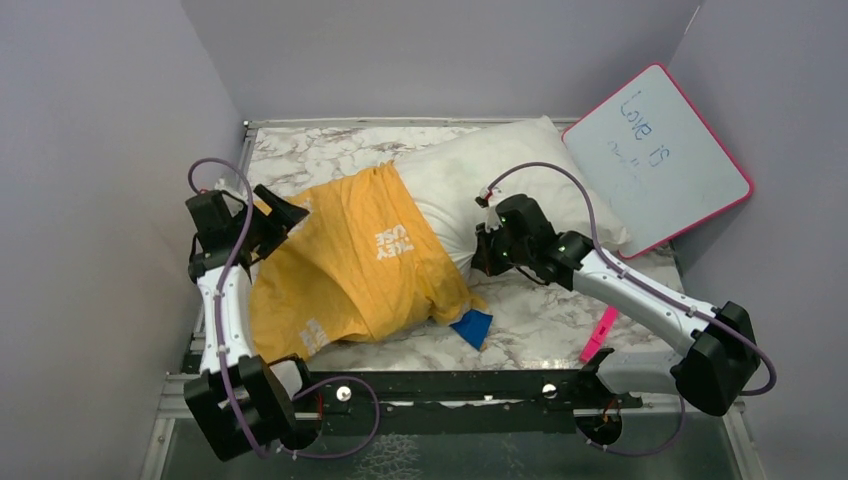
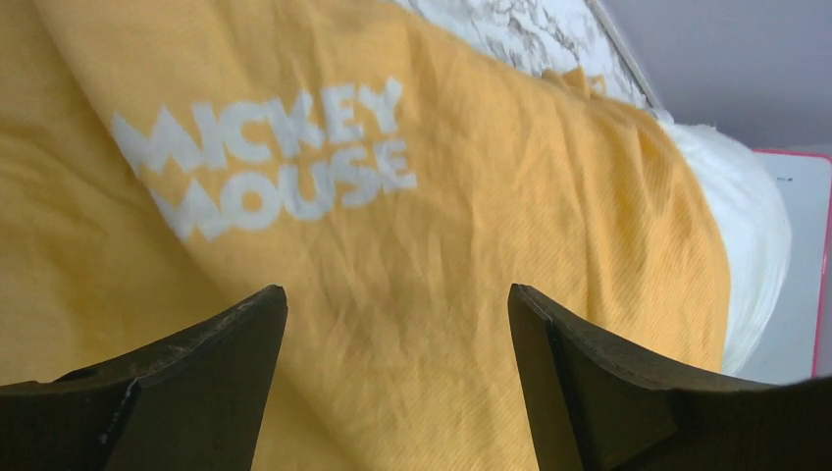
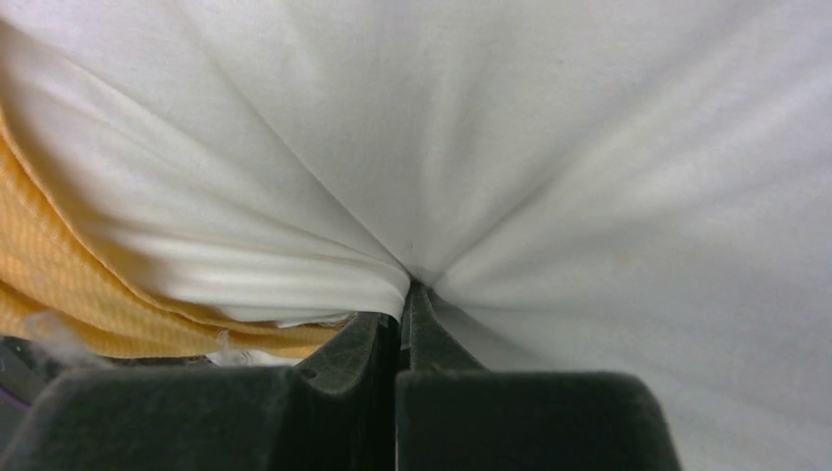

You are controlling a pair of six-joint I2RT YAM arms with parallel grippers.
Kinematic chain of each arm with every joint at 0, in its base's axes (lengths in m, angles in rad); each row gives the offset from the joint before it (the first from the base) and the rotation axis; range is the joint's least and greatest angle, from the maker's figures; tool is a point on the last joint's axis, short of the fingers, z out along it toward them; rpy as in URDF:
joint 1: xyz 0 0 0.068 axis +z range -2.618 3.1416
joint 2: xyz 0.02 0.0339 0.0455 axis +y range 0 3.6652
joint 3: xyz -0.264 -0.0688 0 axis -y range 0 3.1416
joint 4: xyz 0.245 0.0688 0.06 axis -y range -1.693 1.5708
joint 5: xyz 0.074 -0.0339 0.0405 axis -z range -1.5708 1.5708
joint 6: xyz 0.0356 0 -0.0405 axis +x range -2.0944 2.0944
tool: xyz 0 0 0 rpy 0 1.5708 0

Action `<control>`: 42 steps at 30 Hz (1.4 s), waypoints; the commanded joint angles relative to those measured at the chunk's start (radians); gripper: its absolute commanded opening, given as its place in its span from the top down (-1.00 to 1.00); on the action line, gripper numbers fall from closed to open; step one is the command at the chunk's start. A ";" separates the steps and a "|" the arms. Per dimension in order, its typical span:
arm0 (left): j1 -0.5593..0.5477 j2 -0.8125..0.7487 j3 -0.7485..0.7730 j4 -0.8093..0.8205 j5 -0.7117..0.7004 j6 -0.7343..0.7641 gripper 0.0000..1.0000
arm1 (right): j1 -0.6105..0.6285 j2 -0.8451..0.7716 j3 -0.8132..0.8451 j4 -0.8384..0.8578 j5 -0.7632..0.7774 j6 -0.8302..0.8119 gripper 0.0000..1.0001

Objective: Remove the pillowcase from the pillow
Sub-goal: Remove the pillow from the pillowcase.

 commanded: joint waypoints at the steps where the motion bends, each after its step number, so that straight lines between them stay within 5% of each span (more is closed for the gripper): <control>1: -0.019 -0.173 -0.150 -0.069 -0.023 -0.018 -0.74 | -0.001 0.016 0.049 0.000 -0.051 0.010 0.98; 7: -0.025 -0.316 -0.270 -0.066 0.068 -0.067 -0.80 | -0.003 0.042 0.079 -0.007 -0.075 -0.005 0.97; 13: -0.049 -0.327 -0.404 0.166 0.218 -0.182 -0.80 | -0.003 0.045 0.072 0.017 -0.105 0.010 0.97; 16: -0.069 -0.325 -0.442 0.223 0.201 -0.203 -0.49 | -0.003 0.042 0.069 0.023 -0.114 0.022 0.97; 22: -0.072 -0.404 -0.428 0.104 -0.002 -0.211 1.00 | -0.002 0.040 0.075 -0.006 -0.027 0.035 0.97; 27: -0.068 -0.419 -0.284 -0.170 -0.332 -0.098 1.00 | -0.002 0.035 0.102 -0.082 0.175 0.075 0.99; 34: -0.064 -0.397 -0.043 -0.339 -0.552 -0.018 1.00 | -0.003 0.035 0.121 -0.102 0.211 0.077 0.99; 42: -0.064 -0.350 0.112 -0.440 -0.612 0.026 1.00 | -0.003 0.046 0.149 -0.099 0.120 0.065 0.99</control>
